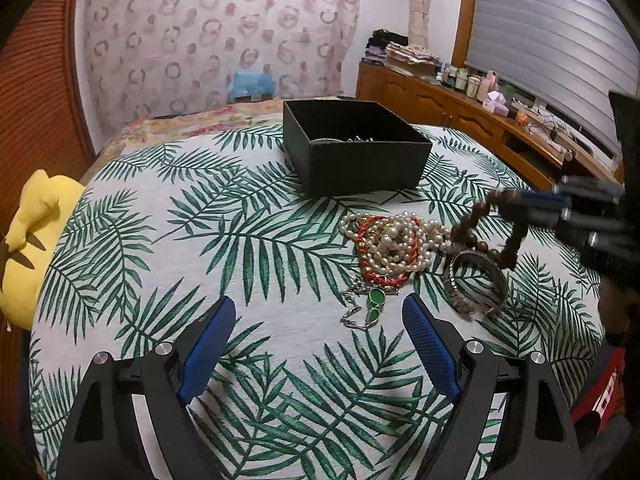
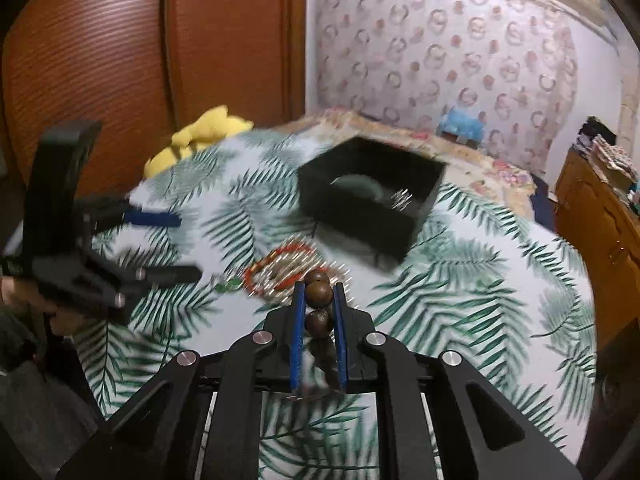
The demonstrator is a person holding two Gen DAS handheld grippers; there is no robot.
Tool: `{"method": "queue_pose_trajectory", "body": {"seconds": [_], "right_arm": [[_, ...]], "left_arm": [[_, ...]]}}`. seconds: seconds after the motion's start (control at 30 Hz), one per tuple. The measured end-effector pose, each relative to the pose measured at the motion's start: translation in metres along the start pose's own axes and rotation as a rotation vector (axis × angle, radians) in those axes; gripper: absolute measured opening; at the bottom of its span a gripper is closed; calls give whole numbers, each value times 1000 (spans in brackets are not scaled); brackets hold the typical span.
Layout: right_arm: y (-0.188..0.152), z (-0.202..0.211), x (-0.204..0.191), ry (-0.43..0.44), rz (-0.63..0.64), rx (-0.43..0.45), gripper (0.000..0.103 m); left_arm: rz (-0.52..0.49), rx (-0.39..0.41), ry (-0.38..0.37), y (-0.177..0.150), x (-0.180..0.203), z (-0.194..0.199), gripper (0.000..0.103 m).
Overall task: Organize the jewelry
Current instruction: 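Grasp the brown wooden bead bracelet with the right tool and lift it, then grasp the silver bangle with the left tool while the right tool holds the bracelet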
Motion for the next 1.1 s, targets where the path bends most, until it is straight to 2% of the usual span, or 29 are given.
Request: {"method": "queue_pose_trajectory", "body": {"seconds": [0.27, 0.5, 0.53, 0.6, 0.9, 1.0, 1.1], "right_arm": [[10, 35, 25, -83, -23, 68, 15], [7, 53, 42, -116, -55, 93, 15], [5, 53, 45, -118, -61, 91, 15], [2, 50, 47, -120, -69, 85, 15], [-9, 41, 58, -122, -107, 72, 15], [-11, 41, 60, -119, -117, 73, 15], [-12, 40, 63, -116, -124, 71, 15]], "left_arm": [[-17, 3, -20, 4, 12, -1, 82], [-49, 20, -69, 12, 33, -1, 81], [-55, 21, -82, 13, 37, -1, 80], [-76, 12, -111, 17, 47, -5, 64], [-179, -31, -170, 25, 85, -21, 29], [-193, -49, -176, 24, 92, -27, 24], [-225, -44, -162, 22, 99, -30, 24]]}}
Point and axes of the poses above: each gripper's, at about its wrist camera, not at the fingertips, and z roughly against the way its jaws point, x to its right, y to its top, the point moved 2 cm from there along -z, roughly the way its jaws point, and after that the axes turned 15 degrees about y, right-handed, at the moved point
